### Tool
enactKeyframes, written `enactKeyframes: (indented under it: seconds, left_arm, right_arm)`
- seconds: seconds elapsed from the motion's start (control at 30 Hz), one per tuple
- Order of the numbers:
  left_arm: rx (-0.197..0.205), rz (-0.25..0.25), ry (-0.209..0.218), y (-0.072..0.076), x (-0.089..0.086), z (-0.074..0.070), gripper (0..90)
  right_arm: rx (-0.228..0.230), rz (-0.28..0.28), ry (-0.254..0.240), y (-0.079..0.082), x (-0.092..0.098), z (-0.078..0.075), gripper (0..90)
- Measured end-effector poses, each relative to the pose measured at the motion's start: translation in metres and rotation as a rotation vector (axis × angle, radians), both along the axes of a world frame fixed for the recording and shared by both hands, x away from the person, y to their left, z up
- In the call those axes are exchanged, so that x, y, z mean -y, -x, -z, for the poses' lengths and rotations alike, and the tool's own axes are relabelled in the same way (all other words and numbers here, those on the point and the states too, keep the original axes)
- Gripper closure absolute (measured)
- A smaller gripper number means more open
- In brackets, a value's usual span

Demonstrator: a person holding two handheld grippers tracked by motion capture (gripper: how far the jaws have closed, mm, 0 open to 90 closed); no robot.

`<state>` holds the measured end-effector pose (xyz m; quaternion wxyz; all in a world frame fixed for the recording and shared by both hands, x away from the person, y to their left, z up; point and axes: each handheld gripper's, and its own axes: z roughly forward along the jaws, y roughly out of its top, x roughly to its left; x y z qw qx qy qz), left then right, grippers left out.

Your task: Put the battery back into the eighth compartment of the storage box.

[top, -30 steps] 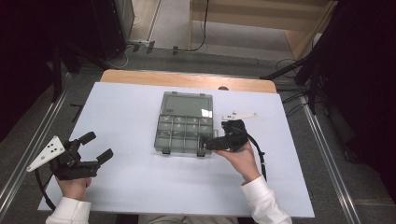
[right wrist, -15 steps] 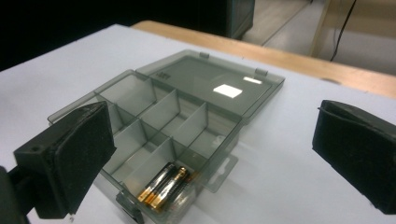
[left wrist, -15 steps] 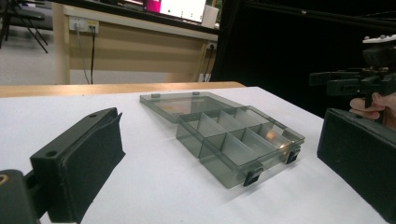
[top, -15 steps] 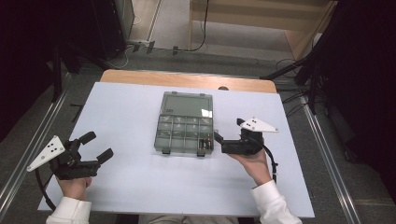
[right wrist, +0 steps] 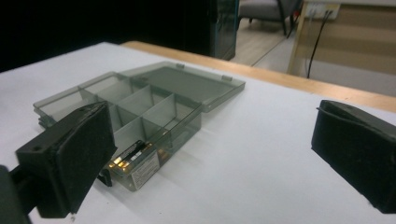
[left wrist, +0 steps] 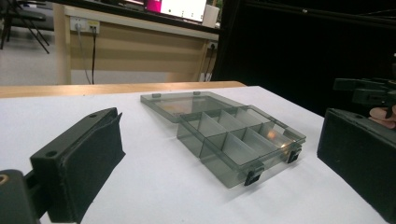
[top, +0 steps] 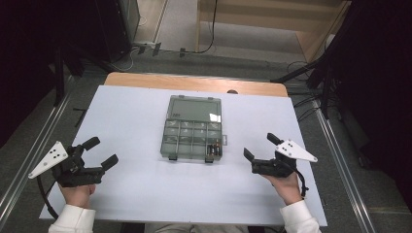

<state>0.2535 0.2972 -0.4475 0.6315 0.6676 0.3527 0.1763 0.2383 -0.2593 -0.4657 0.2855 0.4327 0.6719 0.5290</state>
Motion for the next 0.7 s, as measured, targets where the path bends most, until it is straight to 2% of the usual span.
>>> enactKeyframes:
  seconds: [0.17,0.2,0.3,0.47,0.53,0.63,0.7]
  left_arm:
    - [-0.001,-0.003,-0.002,0.001,0.0,0.0,0.0]
    - [0.004,-0.002,-0.003,0.001,0.001,0.0,0.0]
    - [0.004,0.0,-0.004,0.001,0.001,0.0,0.0]
    - [0.001,-0.001,-0.002,0.001,0.001,0.0,0.0]
    - [0.001,0.0,-0.002,0.0,0.001,0.0,0.0]
    - [0.001,-0.001,-0.003,0.0,0.001,0.0,0.0]
    - [0.0,-0.003,-0.001,0.0,0.001,0.0,0.0]
  right_arm:
    - [0.045,0.016,-0.025,0.013,0.011,0.003,1.4]
    - [0.067,0.024,-0.029,0.021,0.019,0.005,1.4]
    - [0.094,0.042,-0.047,0.03,0.03,0.009,1.4]
    - [0.083,0.08,-0.033,0.037,0.045,0.017,1.4]
    - [0.062,0.096,-0.031,0.037,0.05,0.02,1.4]
    - [0.053,0.095,-0.044,0.037,0.051,0.019,1.0]
    - [0.025,0.088,-0.048,0.036,0.05,0.017,0.3]
